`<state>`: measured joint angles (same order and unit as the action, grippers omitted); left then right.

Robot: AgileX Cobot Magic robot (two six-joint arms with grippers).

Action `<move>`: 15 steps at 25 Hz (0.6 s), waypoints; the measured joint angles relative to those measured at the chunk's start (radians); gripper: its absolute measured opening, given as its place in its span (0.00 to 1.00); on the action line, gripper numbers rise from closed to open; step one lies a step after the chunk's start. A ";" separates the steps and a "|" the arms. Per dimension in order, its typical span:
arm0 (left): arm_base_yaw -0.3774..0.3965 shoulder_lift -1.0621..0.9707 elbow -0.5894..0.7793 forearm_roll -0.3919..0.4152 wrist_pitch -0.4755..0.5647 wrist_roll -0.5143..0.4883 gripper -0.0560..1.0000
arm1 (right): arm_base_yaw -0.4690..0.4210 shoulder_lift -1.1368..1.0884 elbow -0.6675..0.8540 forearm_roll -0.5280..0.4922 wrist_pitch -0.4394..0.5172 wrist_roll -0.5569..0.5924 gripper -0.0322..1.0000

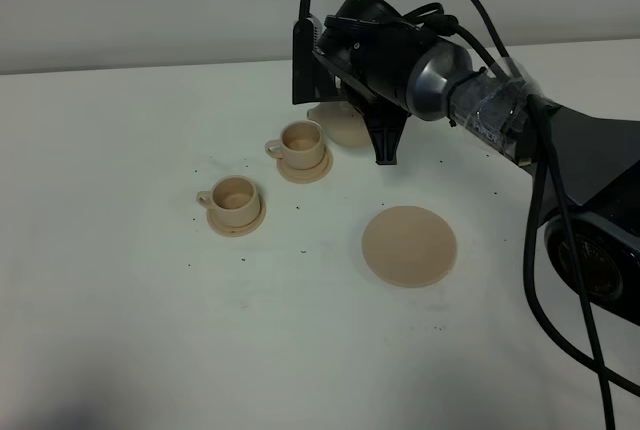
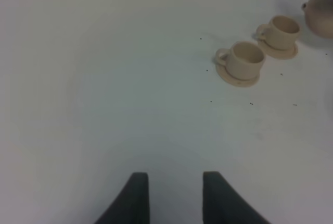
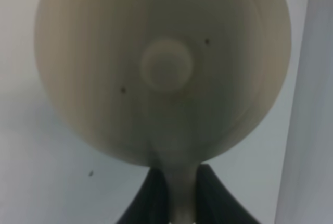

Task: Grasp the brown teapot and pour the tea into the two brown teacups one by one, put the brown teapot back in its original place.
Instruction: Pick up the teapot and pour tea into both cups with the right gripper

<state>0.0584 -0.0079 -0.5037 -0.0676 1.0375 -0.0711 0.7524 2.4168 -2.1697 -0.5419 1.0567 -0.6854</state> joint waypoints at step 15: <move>0.000 0.000 0.000 0.000 0.000 0.000 0.31 | 0.018 0.025 0.000 -0.068 -0.031 -0.064 0.14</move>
<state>0.0584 -0.0079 -0.5037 -0.0676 1.0375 -0.0711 0.7708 2.4413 -2.1697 -0.6095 1.0254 -0.7493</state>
